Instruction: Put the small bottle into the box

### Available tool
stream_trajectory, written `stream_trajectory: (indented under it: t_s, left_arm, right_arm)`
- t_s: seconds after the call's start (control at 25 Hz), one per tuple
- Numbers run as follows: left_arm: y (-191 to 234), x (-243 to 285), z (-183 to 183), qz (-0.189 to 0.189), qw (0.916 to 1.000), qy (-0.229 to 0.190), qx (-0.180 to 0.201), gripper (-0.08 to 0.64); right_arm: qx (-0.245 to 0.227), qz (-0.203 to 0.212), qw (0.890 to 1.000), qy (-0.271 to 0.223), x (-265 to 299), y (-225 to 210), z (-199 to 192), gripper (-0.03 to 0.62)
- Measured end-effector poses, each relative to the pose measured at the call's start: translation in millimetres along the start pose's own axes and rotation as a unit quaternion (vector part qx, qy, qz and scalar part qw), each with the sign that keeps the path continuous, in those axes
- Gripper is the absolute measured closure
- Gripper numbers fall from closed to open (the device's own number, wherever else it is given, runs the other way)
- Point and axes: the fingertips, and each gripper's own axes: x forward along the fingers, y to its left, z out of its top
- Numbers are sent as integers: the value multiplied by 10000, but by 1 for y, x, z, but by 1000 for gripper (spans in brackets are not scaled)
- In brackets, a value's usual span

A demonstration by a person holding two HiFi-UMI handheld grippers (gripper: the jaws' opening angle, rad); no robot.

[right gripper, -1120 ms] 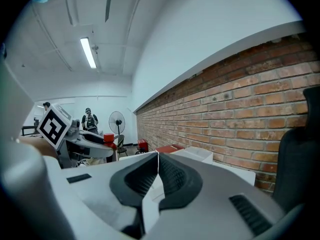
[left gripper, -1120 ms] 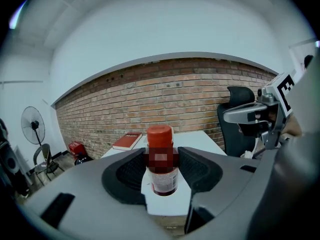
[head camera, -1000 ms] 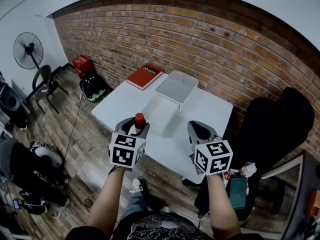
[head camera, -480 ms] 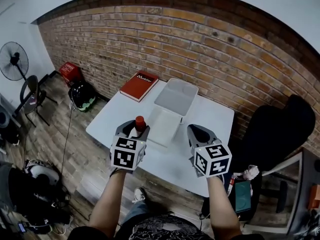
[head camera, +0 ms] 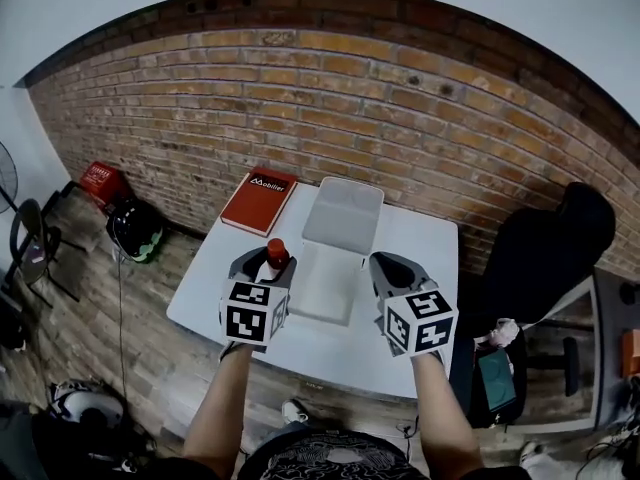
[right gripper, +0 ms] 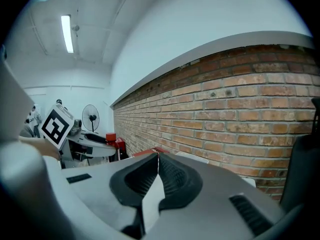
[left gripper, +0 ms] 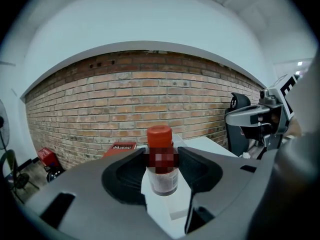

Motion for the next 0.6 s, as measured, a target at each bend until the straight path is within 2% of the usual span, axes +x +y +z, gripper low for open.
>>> stream_trajectory:
  t_s: [0.36, 0.6]
  left_arm:
    - [23, 26, 8, -600, 9979, -64, 220, 344]
    - [16, 42, 10, -869, 9957, -90, 295, 344]
  right_arm:
    - [108, -556, 9984, -39, 26, 9, 9, 571]
    - [111, -766, 9970, -75, 29, 4, 12, 571]
